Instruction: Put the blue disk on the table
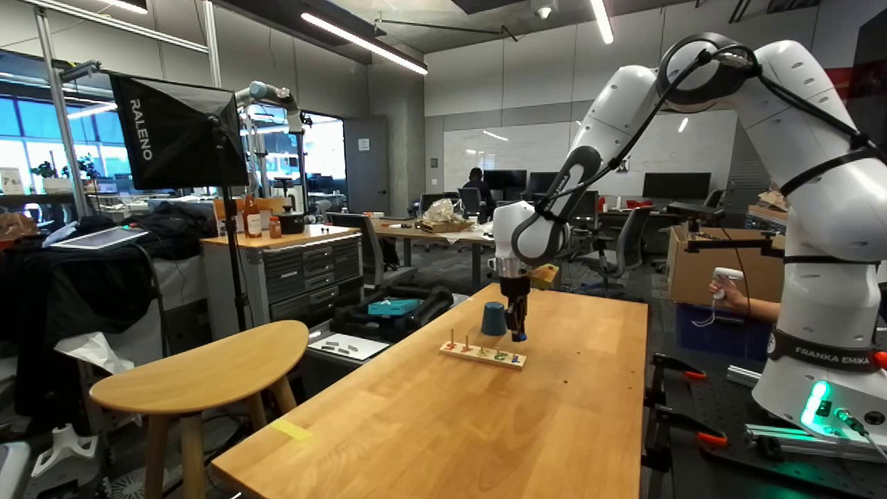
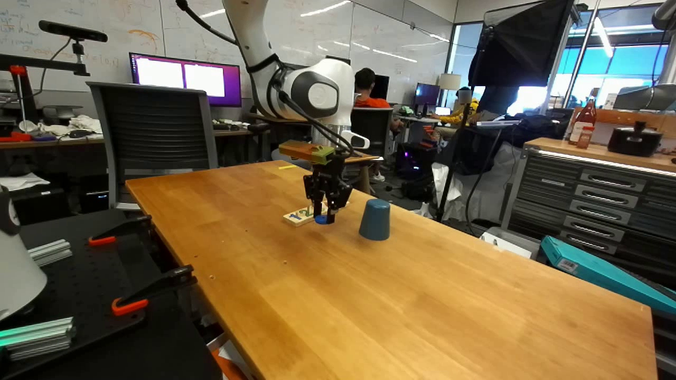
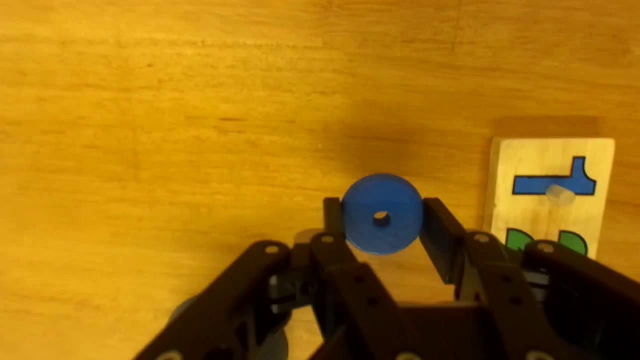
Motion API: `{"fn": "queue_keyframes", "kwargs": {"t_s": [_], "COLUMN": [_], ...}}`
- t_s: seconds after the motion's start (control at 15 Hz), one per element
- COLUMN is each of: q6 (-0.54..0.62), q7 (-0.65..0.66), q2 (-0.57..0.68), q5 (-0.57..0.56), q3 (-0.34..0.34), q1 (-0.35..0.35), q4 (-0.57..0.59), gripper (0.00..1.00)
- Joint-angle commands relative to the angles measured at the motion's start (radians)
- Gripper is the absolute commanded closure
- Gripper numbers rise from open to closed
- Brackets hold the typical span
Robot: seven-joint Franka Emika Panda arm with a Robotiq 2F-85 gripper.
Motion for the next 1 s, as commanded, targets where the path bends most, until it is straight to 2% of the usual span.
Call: {"fn": "queue_keyframes", "kwargs": {"t_s": [0.0,0.07,0.13,0.4,0.67,0.93], "q6": [0.012,-0.018,-0.014,-0.079,-0.221,-0.413], "q7": [0.025,0.018,0.014,-0.005,0.014,0.004], "q2": [0.042,0.025,0.002,-0.183,-0.379,-0.579], "q5": [-0.014,0.005,0.003,0.004,-0.019,-0.026], "q3": [-0.006,0.009,0.016,0.062,0.060,0.039], "q1": [0.001,-0.004,0.000,0.019,0.038,0.009], "q4": [0.019,0.017,0.005,-0.043,-0.078,-0.120], "gripper": [0.81,0.32,0.31,0.01,0.00,0.00]}}
